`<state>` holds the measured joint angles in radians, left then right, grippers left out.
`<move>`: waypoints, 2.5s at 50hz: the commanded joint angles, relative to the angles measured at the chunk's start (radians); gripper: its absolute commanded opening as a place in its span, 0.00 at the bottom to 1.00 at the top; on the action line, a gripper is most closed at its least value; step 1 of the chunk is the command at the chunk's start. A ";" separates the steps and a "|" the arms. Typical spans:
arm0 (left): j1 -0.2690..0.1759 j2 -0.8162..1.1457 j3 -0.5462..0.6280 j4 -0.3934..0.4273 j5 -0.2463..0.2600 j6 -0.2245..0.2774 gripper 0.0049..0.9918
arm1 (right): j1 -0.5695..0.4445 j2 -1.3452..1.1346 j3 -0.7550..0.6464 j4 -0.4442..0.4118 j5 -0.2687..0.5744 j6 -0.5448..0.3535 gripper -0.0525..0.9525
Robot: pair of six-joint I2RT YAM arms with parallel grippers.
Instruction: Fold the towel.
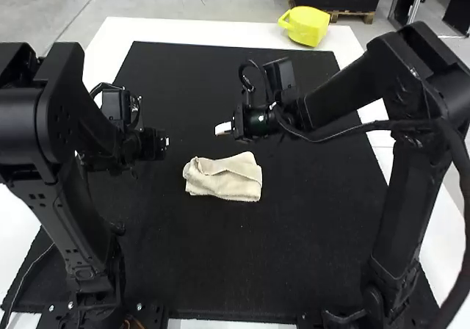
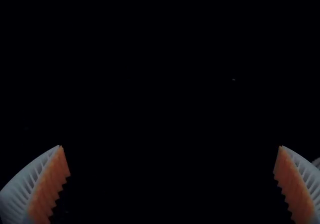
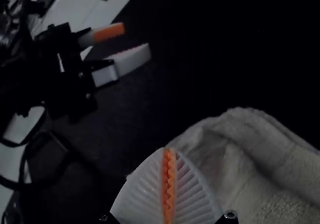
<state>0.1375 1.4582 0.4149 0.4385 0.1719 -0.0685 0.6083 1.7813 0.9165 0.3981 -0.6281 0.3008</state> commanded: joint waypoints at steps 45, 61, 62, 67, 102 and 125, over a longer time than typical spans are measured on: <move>0.010 -0.032 0.005 0.019 0.009 -0.004 0.97 | 0.018 0.185 -0.002 0.133 0.016 -0.017 0.03; 0.010 -0.032 0.005 0.029 0.017 -0.007 0.97 | 0.047 0.205 -0.019 0.133 0.016 -0.022 0.03; 0.008 -0.032 0.005 0.031 0.018 -0.008 0.97 | 0.050 0.205 -0.021 0.133 0.016 -0.022 0.03; 0.008 -0.032 0.005 0.034 0.018 -0.010 0.97 | 0.062 0.208 -0.030 0.133 0.016 -0.022 0.03; 0.010 -0.032 0.002 0.031 0.035 -0.008 0.97 | 0.082 0.210 -0.062 0.160 0.016 -0.008 0.03; 0.010 -0.041 0.005 0.026 0.035 -0.010 0.97 | 0.107 0.247 -0.090 0.179 0.016 -0.020 0.03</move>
<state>0.1375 1.4582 0.4149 0.4610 0.1913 -0.0723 0.6987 2.0075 0.8436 0.5636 -0.6128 0.2909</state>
